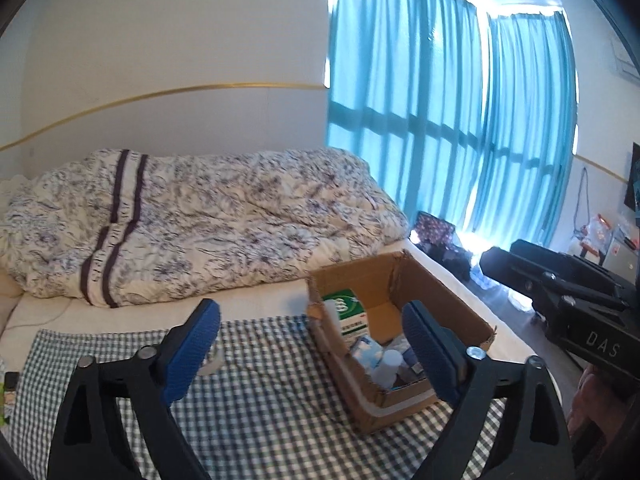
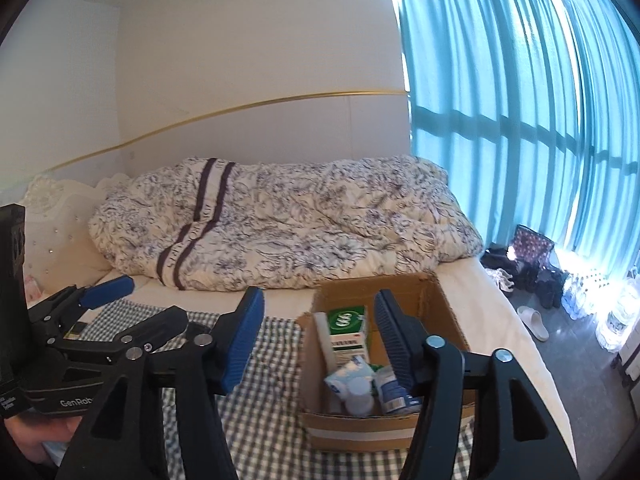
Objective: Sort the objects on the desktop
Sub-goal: 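Move both open tools back over the checked cloth toward the black case and tape roll, then grasp the black case with the left tool while the right grasps the white tape roll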
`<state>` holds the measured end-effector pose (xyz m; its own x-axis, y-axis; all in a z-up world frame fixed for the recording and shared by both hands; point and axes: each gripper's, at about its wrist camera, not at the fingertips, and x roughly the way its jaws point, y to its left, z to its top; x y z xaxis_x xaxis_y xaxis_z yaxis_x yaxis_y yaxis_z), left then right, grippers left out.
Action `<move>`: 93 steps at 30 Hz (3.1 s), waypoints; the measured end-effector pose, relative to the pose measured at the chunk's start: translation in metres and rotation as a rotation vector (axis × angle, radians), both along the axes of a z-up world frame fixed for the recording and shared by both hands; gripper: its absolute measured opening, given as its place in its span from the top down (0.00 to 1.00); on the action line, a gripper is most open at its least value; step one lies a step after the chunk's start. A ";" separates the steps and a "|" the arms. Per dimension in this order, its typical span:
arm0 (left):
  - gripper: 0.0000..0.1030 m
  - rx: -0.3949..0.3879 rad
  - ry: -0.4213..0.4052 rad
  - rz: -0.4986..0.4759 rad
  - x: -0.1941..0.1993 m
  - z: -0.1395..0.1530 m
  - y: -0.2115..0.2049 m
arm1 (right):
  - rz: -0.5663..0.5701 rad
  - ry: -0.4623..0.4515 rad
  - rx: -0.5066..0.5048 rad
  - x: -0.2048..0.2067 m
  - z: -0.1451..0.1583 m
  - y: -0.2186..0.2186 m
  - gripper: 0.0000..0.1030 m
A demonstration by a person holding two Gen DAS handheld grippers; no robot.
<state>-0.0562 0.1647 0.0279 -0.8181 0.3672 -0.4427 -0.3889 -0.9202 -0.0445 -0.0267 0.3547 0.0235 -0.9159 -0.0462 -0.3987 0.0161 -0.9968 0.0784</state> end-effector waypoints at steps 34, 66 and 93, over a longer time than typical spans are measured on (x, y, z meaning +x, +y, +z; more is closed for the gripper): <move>0.00 0.002 -0.066 0.265 -0.016 -0.025 -0.152 | 0.066 -0.055 0.084 -0.030 -0.031 -0.116 0.00; 0.00 -0.009 -0.294 0.381 -0.167 -0.161 -0.212 | 0.230 -0.303 0.081 -0.180 -0.158 -0.178 0.00; 0.00 -0.101 -0.439 0.238 -0.266 -0.284 -0.177 | 0.249 -0.430 -0.039 -0.283 -0.255 -0.169 0.01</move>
